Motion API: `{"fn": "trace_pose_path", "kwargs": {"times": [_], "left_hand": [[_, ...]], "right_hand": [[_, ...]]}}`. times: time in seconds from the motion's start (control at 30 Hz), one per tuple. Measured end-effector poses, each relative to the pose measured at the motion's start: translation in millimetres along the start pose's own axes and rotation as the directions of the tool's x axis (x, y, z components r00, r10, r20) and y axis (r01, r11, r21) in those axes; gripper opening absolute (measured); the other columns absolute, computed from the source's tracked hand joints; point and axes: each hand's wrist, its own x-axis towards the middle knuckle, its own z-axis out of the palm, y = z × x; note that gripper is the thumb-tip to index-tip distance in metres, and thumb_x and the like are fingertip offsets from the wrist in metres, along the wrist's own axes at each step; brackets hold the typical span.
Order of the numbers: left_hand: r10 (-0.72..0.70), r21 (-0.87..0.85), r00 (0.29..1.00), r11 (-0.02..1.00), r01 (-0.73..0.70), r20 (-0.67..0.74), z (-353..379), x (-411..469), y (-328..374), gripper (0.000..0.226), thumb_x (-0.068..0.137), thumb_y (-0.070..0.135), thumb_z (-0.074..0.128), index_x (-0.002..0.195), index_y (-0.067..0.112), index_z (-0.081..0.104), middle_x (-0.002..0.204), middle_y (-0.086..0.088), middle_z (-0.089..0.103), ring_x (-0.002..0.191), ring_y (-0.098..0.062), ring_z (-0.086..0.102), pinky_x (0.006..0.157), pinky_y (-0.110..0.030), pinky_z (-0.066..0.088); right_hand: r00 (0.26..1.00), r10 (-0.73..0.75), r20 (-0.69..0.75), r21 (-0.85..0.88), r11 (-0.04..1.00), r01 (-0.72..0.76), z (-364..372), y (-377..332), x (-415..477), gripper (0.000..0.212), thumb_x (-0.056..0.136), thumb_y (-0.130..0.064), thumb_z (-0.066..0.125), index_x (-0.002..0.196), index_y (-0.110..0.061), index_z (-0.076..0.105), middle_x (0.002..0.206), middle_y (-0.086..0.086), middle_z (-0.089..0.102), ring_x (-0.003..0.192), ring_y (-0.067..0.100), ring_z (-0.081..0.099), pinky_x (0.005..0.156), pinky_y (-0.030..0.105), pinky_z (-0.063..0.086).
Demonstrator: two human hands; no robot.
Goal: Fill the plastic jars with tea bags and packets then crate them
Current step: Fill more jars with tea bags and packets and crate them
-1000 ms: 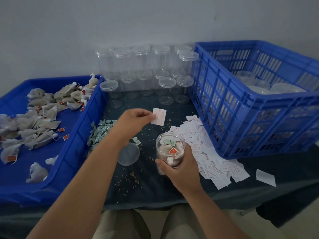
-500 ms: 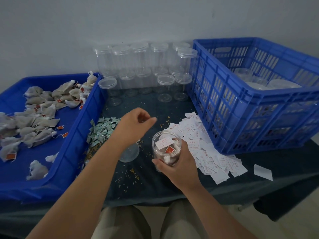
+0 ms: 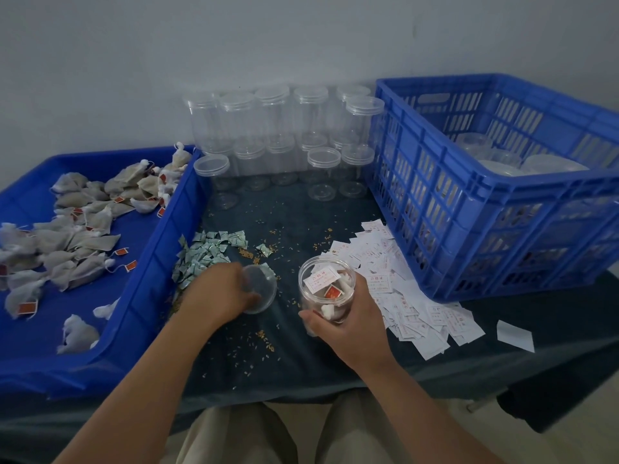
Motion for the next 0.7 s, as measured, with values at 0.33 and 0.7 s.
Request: {"fn": "trace_pose_path", "kwargs": {"times": [0.33, 0.7], "left_hand": [[0.358, -0.637, 0.93, 0.698, -0.327, -0.086, -38.2, -30.9, 60.5, 0.025, 0.088, 0.044, 0.065, 0.11, 0.048, 0.053, 0.103, 0.03, 0.065, 0.078, 0.004, 0.061, 0.064, -0.016, 0.048], [0.385, -0.254, 0.919, 0.884, -0.393, -0.085, -31.2, -51.2, 114.1, 0.079, 0.083, 0.091, 0.042, 0.143, 0.04, 0.045, 0.139, 0.017, 0.043, 0.135, -0.009, 0.04, 0.11, -0.037, 0.042]], "right_hand": [[0.995, -0.04, 0.091, -0.042, 0.998, 0.044, 2.5, 0.3, -0.1, 0.087, 0.068, -0.068, 0.09, 0.138, -0.042, 0.046, 0.129, -0.027, 0.064, 0.119, -0.001, 0.065, 0.093, 0.023, 0.058], [0.991, -0.017, 0.131, -0.097, 0.995, 0.03, 4.6, 4.2, 2.9, 0.079, 0.067, -0.07, 0.086, 0.129, -0.048, 0.041, 0.112, -0.028, 0.065, 0.103, -0.002, 0.068, 0.078, 0.015, 0.055]]}}
